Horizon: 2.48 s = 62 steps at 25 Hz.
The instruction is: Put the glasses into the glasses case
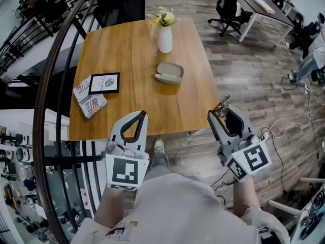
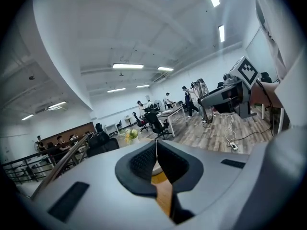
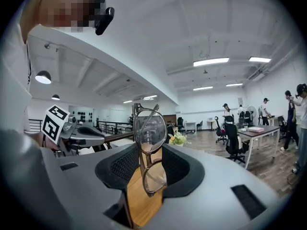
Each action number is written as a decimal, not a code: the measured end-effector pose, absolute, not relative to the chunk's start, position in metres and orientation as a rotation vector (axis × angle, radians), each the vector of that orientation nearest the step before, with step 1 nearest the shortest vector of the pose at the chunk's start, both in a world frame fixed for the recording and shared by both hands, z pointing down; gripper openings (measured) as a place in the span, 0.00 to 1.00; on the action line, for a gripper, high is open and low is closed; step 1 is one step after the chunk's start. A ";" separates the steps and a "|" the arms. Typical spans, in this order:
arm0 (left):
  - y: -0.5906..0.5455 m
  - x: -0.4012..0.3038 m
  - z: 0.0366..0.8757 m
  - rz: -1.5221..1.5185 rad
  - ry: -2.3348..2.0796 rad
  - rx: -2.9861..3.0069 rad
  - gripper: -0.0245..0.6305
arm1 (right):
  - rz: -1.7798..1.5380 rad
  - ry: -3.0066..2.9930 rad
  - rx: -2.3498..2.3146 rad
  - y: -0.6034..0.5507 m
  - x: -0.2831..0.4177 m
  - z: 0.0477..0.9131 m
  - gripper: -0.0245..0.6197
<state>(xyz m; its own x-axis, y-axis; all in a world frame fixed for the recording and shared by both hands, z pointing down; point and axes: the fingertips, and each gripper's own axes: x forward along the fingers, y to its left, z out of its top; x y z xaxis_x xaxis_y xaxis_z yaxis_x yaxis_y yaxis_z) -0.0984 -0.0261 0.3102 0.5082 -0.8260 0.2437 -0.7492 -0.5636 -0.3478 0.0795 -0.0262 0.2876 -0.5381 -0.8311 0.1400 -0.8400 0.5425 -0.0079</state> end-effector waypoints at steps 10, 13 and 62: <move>-0.167 -0.150 0.322 -0.619 1.229 -2.589 0.07 | 0.177 -2.586 1.444 -0.169 0.020 0.302 0.30; -0.192 -0.161 0.328 -0.628 1.207 -2.598 0.07 | 0.187 -2.569 1.445 -0.193 0.008 0.310 0.30; -0.359 -0.114 0.510 -0.965 1.496 -2.801 0.07 | 0.466 -2.176 0.742 -0.395 -0.002 0.624 0.31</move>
<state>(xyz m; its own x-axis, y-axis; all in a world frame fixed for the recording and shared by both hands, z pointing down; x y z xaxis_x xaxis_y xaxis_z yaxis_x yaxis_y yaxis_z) -0.1141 -0.3594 0.5100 0.4290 -0.7034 0.5668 -0.8063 -0.5810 -0.1107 -0.0017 -0.3953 0.6238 -0.5297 -0.3564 0.7697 -0.6406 0.7629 -0.0876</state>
